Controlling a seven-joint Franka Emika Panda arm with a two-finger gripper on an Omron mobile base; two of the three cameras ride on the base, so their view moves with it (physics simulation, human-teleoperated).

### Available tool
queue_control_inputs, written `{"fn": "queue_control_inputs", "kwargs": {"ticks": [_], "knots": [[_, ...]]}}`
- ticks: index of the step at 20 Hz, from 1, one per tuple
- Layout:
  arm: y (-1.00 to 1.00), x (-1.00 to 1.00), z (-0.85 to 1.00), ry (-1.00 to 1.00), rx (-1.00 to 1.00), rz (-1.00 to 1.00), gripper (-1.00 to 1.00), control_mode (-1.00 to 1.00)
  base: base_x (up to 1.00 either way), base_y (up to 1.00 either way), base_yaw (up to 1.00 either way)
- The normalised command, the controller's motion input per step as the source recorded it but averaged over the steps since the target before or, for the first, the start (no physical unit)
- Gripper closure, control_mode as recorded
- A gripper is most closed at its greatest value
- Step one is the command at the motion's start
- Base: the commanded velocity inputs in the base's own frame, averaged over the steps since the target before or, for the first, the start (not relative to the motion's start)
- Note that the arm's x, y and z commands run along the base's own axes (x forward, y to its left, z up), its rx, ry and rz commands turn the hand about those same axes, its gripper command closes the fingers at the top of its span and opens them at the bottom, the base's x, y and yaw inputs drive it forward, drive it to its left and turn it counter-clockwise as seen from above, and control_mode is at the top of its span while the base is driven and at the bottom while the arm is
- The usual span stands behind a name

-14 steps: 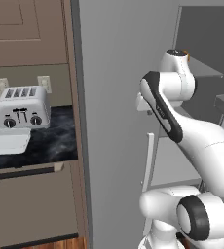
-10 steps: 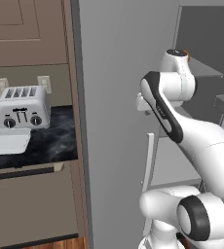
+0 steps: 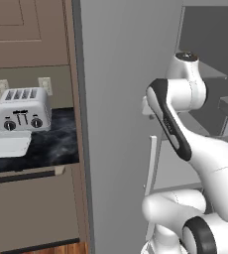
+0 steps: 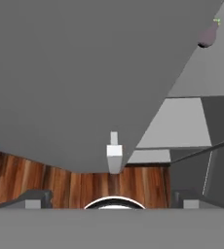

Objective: Take the potato and eggplant out of the freezer and place them in the tupperware container on the counter. Then put the tupperware containing the vegetables back in the freezer.

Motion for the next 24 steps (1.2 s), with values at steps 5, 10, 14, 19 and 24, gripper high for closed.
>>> {"fn": "queue_control_inputs", "kwargs": {"ticks": [5,10,14,19,24], "knots": [[-0.02,-0.4,0.15,-0.11,0.0,-0.09,-1.0,-1.0,0.0,0.0,0.0],[-0.02,-0.2,0.18,-0.07,0.0,-0.05,-1.0,-1.0,0.0,0.0,0.0],[0.0,-0.16,0.12,-0.06,0.0,-0.03,-1.0,-1.0,0.0,0.0,0.0],[-0.02,-0.06,0.04,-0.02,0.0,-0.01,-1.0,-1.0,0.0,0.0,0.0],[-0.01,0.0,0.0,0.0,0.0,0.0,-1.0,-1.0,0.0,0.0,0.0]]}}
